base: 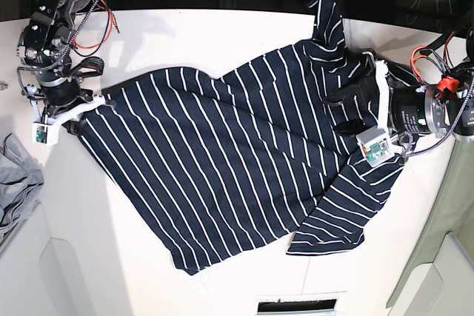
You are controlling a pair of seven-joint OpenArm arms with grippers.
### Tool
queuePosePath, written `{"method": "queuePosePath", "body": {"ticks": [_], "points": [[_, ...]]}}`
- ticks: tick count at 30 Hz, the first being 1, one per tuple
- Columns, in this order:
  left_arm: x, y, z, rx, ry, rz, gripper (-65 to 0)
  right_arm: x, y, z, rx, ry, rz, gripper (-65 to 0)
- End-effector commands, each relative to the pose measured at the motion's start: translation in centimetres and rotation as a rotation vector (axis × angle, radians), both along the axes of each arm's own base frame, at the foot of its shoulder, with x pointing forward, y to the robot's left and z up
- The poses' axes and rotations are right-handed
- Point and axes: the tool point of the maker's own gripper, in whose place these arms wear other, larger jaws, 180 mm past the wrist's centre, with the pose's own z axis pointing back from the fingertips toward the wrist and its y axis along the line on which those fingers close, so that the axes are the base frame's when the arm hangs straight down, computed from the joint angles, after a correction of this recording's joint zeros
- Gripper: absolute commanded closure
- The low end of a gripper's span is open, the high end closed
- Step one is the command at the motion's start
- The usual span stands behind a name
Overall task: Layout the t-shirt on the table in an organized manner, then fold the t-shirt properly
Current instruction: 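Release and regrasp the shirt hem corner with the right gripper, then grasp the shirt fabric near the sleeve with the left gripper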
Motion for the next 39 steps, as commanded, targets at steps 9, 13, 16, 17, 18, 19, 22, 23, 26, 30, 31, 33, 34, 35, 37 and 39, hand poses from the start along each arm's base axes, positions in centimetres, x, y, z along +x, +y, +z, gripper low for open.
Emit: {"method": "queuePosePath", "body": {"ticks": [9, 13, 16, 17, 18, 19, 22, 23, 26, 30, 31, 33, 34, 35, 37, 39], "points": [[6.0, 2.0, 4.2, 0.035, -0.223, 0.132, -35.2, -0.4, 0.6, 1.9, 0.181, -0.131, 0.009, -35.2], [9.4, 5.2, 3.2, 0.071, -0.267, 0.277, -35.2, 0.8, 4.4, 3.9, 0.308, -0.237, 0.131, -35.1], [11.1, 6.9, 0.9, 0.053, -0.207, 0.375, -35.2, 1.3, 8.0, 4.4, 0.370, -0.256, 0.204, -35.1], [11.6, 7.2, 0.2, 0.044, -0.187, 0.402, -35.2, 1.4, 9.5, 4.4, 0.386, -0.253, 0.232, -35.1], [12.0, 7.4, -0.4, 0.034, -0.170, 0.424, -35.2, 1.5, 11.0, 4.3, 0.396, -0.246, 0.264, -35.0], [12.2, 7.4, -0.9, 0.024, -0.154, 0.441, -35.2, 1.6, 12.6, 4.2, 0.397, -0.234, 0.295, -34.9], [11.8, 6.5, -2.3, 0.014, -0.114, 0.433, -35.3, 1.7, 16.8, 3.8, 0.357, -0.206, 0.382, -34.9], [11.6, 6.3, -2.7, 0.024, -0.107, 0.431, -35.3, 1.9, 17.8, 3.8, 0.338, -0.204, 0.396, -34.9], [11.4, 6.5, -4.1, 0.098, -0.115, 0.443, -35.8, 2.6, 19.5, 3.1, 0.279, -0.175, 0.410, -34.9], [11.4, 7.3, -5.9, 0.248, -0.166, 0.469, -38.5, 3.8, 20.3, 1.4, 0.228, -0.121, 0.406, -34.9], [11.7, 7.6, -6.0, 0.286, -0.201, 0.484, -38.7, 4.1, 20.5, 0.9, 0.231, -0.106, 0.413, -34.9], [12.2, 8.1, -6.0, 0.340, -0.262, 0.512, -38.7, 4.5, 21.0, -0.4, 0.241, -0.072, 0.419, -34.9], [12.3, 8.2, -6.0, 0.358, -0.279, 0.519, -38.7, 4.6, 21.2, -1.0, 0.246, -0.055, 0.423, -34.9], [12.3, 8.0, -6.1, 0.370, -0.287, 0.518, -38.7, 4.7, 21.3, -1.5, 0.251, -0.040, 0.425, -34.9], [12.3, 7.5, -6.7, 0.377, -0.286, 0.514, -38.7, 4.7, 21.7, -2.4, 0.260, -0.014, 0.430, -34.9], [12.2, 6.8, -7.1, 0.362, -0.272, 0.516, -38.7, 4.7, 21.8, -2.7, 0.264, -0.009, 0.429, -34.9]]}}
